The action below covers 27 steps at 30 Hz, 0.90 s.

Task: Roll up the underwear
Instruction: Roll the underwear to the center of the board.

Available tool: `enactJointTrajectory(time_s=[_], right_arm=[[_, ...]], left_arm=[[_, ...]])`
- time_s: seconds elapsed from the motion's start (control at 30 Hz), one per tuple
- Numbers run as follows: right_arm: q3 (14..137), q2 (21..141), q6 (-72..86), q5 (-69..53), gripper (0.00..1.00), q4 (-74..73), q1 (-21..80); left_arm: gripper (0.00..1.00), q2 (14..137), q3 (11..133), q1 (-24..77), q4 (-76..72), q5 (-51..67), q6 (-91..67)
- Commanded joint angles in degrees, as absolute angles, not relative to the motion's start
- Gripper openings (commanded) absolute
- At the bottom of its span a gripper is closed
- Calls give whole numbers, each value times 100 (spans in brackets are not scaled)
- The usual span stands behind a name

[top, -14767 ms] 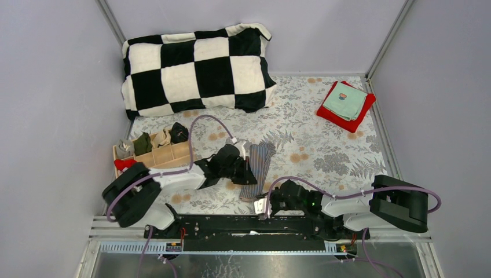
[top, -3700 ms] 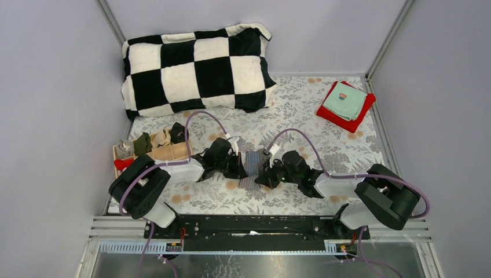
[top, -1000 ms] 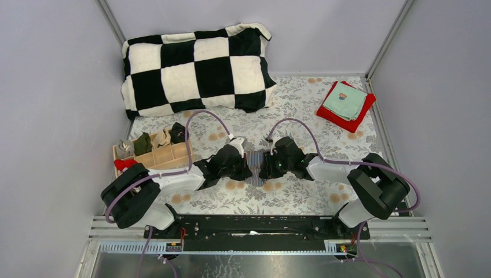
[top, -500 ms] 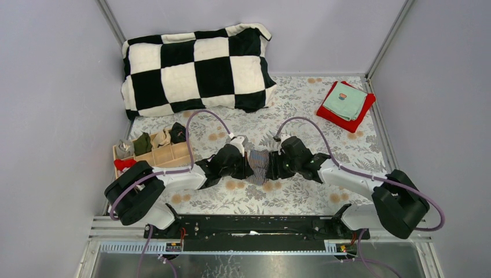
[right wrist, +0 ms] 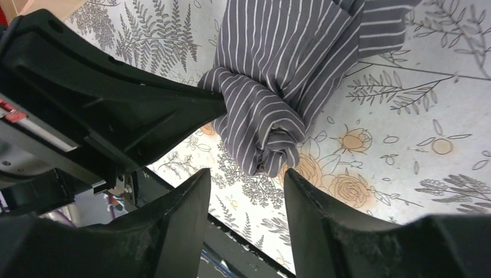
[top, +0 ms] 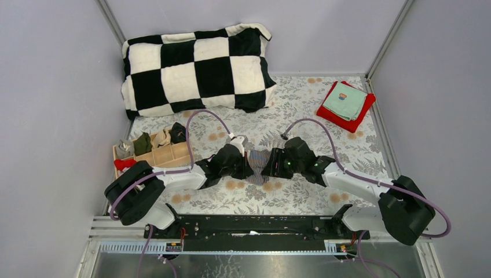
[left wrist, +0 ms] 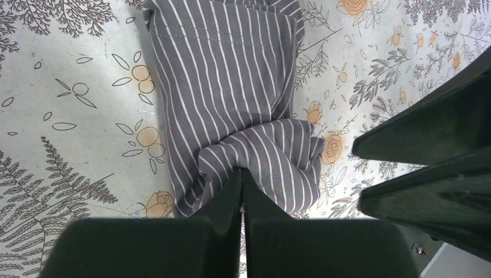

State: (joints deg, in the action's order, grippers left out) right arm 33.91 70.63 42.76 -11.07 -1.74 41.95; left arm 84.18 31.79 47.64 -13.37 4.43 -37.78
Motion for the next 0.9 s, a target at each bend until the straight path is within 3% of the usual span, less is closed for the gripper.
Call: enactJointTrajectory(time_s=[0.0, 0.47, 0.7, 0.87], right_arm=[[3491, 7382, 4903, -1353, 54, 156, 4192], [3836, 8119, 4639, -1434, 50, -117, 4210], [3970, 8385, 4557, -1403, 39, -116, 4210], [3979, 8426, 4386, -1179, 22, -280, 4210]], left_arm=[[0, 8545, 3120, 4781, -875, 262, -3669], [0, 8517, 3120, 4780, -853, 267, -3678], [0, 8533, 3120, 4777, -844, 284, -3674], [0, 8477, 3111, 4780, -799, 272, -3684]])
